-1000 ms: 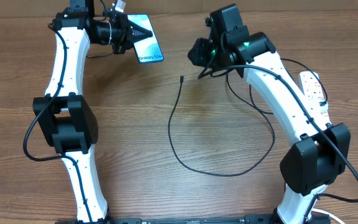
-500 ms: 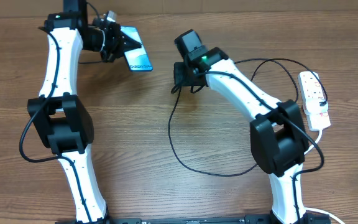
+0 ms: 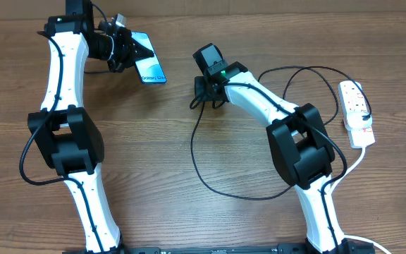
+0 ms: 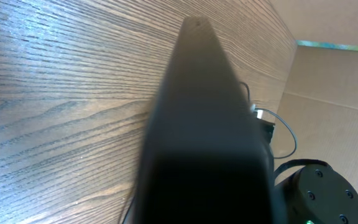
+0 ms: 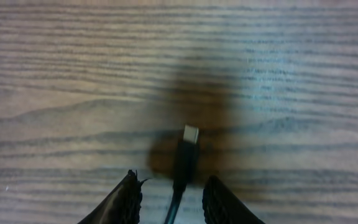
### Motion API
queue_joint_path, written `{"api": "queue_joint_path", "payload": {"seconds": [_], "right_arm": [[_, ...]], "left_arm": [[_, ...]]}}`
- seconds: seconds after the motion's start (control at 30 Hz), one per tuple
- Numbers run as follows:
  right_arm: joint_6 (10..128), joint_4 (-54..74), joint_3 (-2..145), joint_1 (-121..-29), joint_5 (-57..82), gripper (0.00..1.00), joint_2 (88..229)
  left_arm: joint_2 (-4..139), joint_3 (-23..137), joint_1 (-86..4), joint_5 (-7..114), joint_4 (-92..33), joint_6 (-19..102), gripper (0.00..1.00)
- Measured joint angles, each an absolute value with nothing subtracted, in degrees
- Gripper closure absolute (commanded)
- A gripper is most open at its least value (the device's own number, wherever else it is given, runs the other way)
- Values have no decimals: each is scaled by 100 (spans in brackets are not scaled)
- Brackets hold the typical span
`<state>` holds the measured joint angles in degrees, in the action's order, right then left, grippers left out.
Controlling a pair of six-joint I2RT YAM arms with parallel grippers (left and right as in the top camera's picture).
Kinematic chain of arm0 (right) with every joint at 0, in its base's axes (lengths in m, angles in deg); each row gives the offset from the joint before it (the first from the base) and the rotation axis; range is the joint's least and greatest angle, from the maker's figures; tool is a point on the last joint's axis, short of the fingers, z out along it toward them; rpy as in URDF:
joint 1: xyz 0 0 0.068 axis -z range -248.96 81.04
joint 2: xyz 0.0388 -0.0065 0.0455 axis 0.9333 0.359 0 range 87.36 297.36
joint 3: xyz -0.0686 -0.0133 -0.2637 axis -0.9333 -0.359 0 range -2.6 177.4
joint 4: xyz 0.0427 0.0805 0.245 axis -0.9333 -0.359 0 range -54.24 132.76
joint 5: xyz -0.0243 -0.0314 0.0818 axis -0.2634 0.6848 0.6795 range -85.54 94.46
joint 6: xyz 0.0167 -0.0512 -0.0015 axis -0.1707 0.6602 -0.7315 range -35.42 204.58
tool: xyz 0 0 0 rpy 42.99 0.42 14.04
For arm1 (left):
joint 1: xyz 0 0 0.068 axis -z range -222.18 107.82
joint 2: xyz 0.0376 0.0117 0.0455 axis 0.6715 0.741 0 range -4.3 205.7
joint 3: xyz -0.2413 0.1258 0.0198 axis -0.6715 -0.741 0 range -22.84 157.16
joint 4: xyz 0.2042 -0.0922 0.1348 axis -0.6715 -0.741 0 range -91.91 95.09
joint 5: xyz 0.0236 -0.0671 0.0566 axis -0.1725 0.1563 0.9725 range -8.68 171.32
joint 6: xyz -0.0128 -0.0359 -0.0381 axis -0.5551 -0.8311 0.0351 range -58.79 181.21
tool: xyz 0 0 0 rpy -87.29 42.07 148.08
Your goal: Plug charger to phone and switch on socket
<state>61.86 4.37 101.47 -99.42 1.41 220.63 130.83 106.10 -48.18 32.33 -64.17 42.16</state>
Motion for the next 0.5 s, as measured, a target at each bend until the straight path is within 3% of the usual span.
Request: {"api": "queue_joint_path", "payload": {"seconds": [0.37, 0.5], "right_arm": [[6123, 651, 9931, -9944, -30, 72, 22065], [6094, 878, 9839, -9951, -49, 96, 22065]], "left_arm": [[13081, 10610, -4818, 3233, -6439, 4216, 96], [13083, 10610, -4818, 3235, -6460, 4216, 96]]}}
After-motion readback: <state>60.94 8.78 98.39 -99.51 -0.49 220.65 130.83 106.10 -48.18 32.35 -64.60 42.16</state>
